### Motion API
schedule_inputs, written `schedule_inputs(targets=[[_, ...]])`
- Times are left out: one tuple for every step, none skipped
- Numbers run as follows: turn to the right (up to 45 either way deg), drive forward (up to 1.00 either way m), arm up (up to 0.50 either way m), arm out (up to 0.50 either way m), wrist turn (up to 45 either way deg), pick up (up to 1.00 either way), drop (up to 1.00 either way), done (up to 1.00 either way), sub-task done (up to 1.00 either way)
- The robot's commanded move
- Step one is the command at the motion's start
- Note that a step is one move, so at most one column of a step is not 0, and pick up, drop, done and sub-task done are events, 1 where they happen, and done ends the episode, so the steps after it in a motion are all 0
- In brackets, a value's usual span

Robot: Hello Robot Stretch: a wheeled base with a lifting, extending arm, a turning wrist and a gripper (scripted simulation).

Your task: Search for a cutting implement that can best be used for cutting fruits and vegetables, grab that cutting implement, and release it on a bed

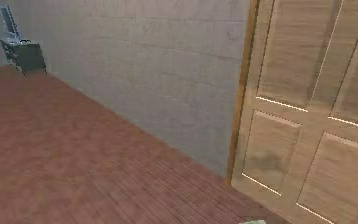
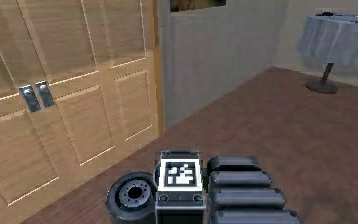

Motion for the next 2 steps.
schedule_inputs(targets=[[-45.0, 0.00, 0.00, 0.00, 0.0, 0.00, 0.00, 0.00, 0.00], [0.0, 1.00, 0.00, 0.00, 0.0, 0.00, 0.00, 0.00, 0.00]])
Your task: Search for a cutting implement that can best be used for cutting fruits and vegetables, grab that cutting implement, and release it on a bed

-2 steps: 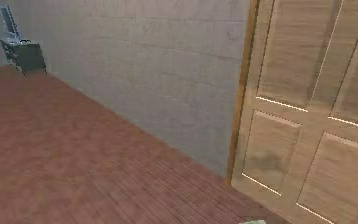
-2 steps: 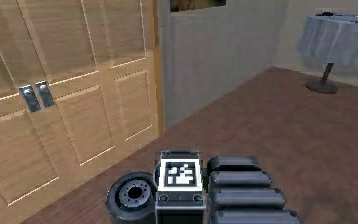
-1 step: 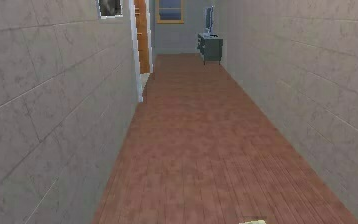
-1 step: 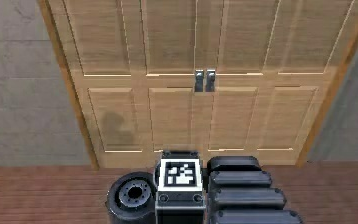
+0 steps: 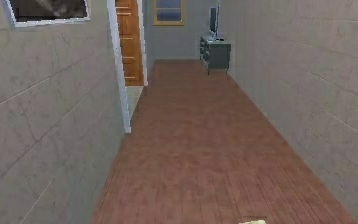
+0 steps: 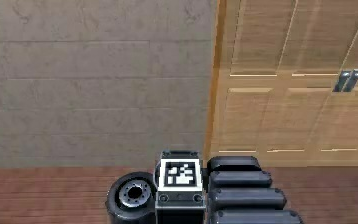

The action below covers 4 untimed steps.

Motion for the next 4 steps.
schedule_inputs(targets=[[0.0, 1.00, 0.00, 0.00, 0.0, 0.00, 0.00, 0.00, 0.00], [0.0, 1.00, 0.00, 0.00, 0.0, 0.00, 0.00, 0.00, 0.00], [-3.0, 0.00, 0.00, 0.00, 0.0, 0.00, 0.00, 0.00, 0.00], [0.0, 0.50, 0.00, 0.00, 0.0, 0.00, 0.00, 0.00, 0.00]])
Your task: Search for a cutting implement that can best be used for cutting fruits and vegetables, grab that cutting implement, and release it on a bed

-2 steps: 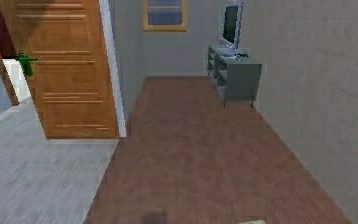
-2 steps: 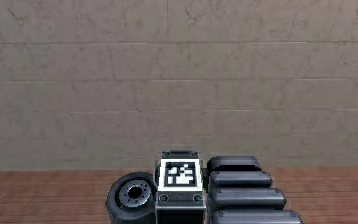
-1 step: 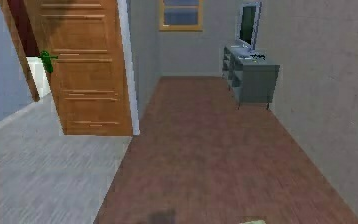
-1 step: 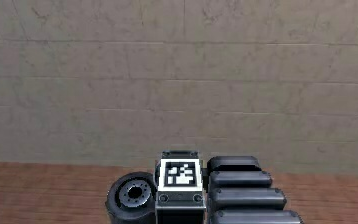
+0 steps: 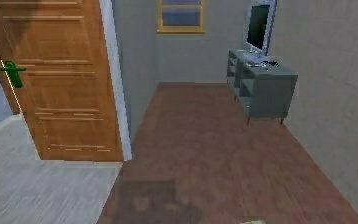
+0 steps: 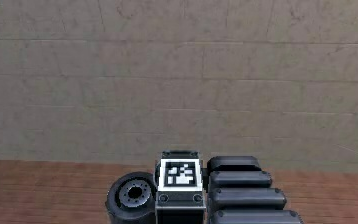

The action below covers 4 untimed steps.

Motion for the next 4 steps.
schedule_inputs(targets=[[0.0, 0.15, 0.00, 0.00, 0.0, 0.00, 0.00, 0.00, 0.00], [-36.0, 0.00, 0.00, 0.00, 0.0, 0.00, 0.00, 0.00, 0.00], [-3.0, 0.00, 0.00, 0.00, 0.0, 0.00, 0.00, 0.00, 0.00], [0.0, 0.50, 0.00, 0.00, 0.0, 0.00, 0.00, 0.00, 0.00]])
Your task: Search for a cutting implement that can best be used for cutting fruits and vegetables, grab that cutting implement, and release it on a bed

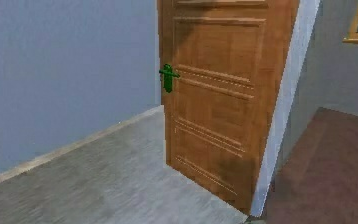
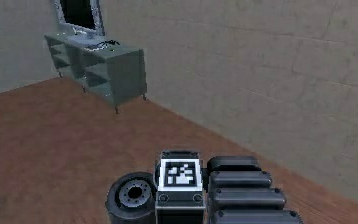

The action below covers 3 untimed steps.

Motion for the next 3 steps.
schedule_inputs(targets=[[-21.0, 0.00, 0.00, 0.00, 0.0, 0.00, 0.00, 0.00, 0.00], [0.0, 1.00, 0.00, 0.00, 0.0, 0.00, 0.00, 0.00, 0.00], [-3.0, 0.00, 0.00, 0.00, 0.0, 0.00, 0.00, 0.00, 0.00]])
